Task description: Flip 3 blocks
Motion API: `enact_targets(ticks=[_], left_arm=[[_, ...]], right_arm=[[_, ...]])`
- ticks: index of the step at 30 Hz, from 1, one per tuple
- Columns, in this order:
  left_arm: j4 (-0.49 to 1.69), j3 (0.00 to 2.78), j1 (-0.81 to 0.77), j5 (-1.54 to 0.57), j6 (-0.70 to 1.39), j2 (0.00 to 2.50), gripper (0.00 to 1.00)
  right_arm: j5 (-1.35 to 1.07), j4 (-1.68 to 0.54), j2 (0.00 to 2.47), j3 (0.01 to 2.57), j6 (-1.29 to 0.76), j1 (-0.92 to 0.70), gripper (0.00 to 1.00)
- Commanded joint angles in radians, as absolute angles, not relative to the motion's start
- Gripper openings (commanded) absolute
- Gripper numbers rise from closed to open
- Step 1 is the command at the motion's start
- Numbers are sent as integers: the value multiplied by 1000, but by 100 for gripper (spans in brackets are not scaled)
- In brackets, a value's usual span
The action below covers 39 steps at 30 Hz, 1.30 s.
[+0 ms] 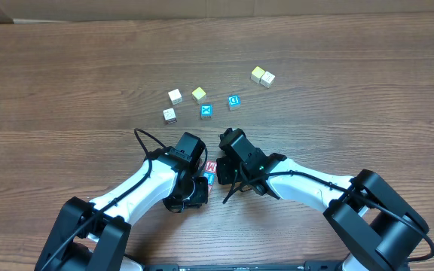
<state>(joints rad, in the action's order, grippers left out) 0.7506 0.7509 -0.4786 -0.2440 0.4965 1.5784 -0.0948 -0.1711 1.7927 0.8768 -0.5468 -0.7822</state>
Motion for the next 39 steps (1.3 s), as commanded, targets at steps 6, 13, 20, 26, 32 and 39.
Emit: enact_targets(ticks=[6,13,20,26,32,39], left_arm=[[748,770,-485,-255,478,1582,4],[748,770,-485,-255,478,1582,4],[747,770,-485,-256,479,1582,4],[748,770,-485,-256,479,1582,4],[748,770,-485,-260,483,1582,4],[747,770,-485,-263,487,1582,5]], right_arm=[[-101,-166,1800,889,-550,-783,4],[-95,-170,1800,889,-553,-728,4],[-107,-160,1800,889,-552,-710,4],[-110,-145,1800,889,-553,-710,4],[-113,-139,1800,889,-553,-710,4],[-113,-136,1800,889,-553,-710,4]])
